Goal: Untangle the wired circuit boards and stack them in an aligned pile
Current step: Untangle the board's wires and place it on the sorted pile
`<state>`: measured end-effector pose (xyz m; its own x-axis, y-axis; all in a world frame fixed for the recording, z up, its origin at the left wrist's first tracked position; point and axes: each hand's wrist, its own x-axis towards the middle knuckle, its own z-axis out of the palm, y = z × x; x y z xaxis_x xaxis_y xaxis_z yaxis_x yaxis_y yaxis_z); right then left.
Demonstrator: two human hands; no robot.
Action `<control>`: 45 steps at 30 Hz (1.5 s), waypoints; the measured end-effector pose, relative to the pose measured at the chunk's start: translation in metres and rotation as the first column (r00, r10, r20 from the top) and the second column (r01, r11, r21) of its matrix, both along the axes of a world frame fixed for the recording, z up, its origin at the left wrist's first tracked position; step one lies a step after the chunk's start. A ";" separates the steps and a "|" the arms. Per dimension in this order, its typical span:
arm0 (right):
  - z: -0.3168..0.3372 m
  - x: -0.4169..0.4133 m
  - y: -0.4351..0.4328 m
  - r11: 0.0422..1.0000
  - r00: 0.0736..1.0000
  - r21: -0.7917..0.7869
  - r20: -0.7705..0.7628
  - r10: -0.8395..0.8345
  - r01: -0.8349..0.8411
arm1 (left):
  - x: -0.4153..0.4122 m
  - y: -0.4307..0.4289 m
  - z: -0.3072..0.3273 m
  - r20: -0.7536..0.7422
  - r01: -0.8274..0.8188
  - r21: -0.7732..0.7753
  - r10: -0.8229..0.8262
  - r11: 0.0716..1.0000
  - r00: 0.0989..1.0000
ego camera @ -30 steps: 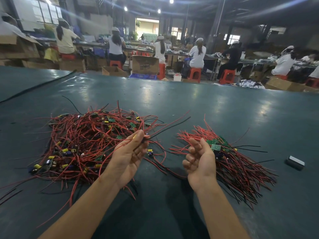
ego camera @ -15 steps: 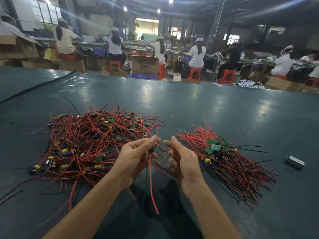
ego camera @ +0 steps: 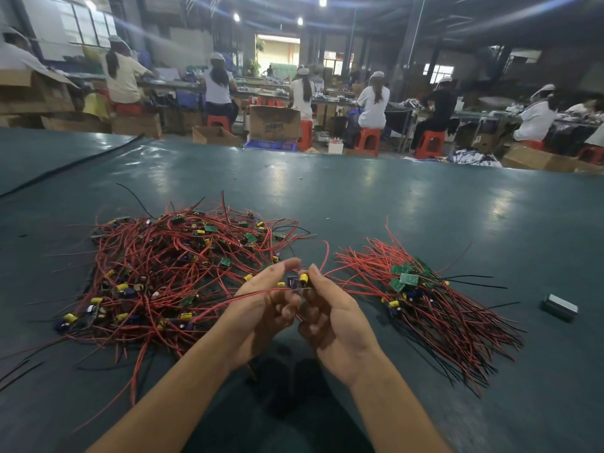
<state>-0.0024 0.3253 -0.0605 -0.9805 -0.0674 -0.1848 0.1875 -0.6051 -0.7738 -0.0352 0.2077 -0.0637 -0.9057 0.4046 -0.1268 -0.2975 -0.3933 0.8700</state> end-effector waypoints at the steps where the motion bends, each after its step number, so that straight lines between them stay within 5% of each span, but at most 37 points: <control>1: 0.000 0.000 0.000 0.999 1.000 -0.031 -0.015 -0.009 0.009 | 0.000 0.002 -0.003 -0.027 -0.008 -0.047 0.007 0.999 1.000; 4: 0.001 0.000 0.002 0.999 0.999 -0.023 -0.018 -0.041 0.041 | -0.001 0.003 -0.011 -0.149 -0.016 -0.159 -0.008 0.987 0.989; 8: 0.001 0.002 0.003 0.994 0.995 0.068 -0.049 -0.085 0.089 | 0.000 -0.002 -0.012 -0.298 0.048 -0.108 -0.079 0.993 0.951; 12: 0.002 0.004 -0.003 0.987 0.995 0.136 -0.072 -0.070 0.079 | 0.003 0.003 -0.013 -0.400 -0.095 -0.199 0.008 0.975 0.917; 20: 0.001 0.004 -0.005 0.983 0.993 0.153 -0.071 -0.091 0.101 | 0.005 0.005 -0.008 -0.364 -0.157 -0.101 0.111 0.982 0.925; 30: 0.001 0.001 -0.005 0.994 0.996 -0.072 0.028 -0.083 0.084 | 0.005 0.009 -0.009 -0.380 -0.203 -0.088 0.156 0.975 0.912; 39: -0.007 0.002 -0.015 0.967 0.980 0.167 0.013 -0.199 0.194 | 0.001 0.008 -0.014 -0.414 -0.275 -0.180 0.181 0.944 0.892; 45: -0.004 -0.002 -0.012 0.956 0.963 0.157 0.076 -0.260 0.246 | 0.000 0.009 -0.013 -0.447 -0.387 -0.128 0.295 0.913 0.844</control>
<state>-0.0041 0.3128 -0.0644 -0.9394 0.2152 -0.2669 0.1191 -0.5251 -0.8426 -0.0354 0.2163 -0.0769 -0.9681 0.0671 0.2412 0.2236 -0.2022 0.9535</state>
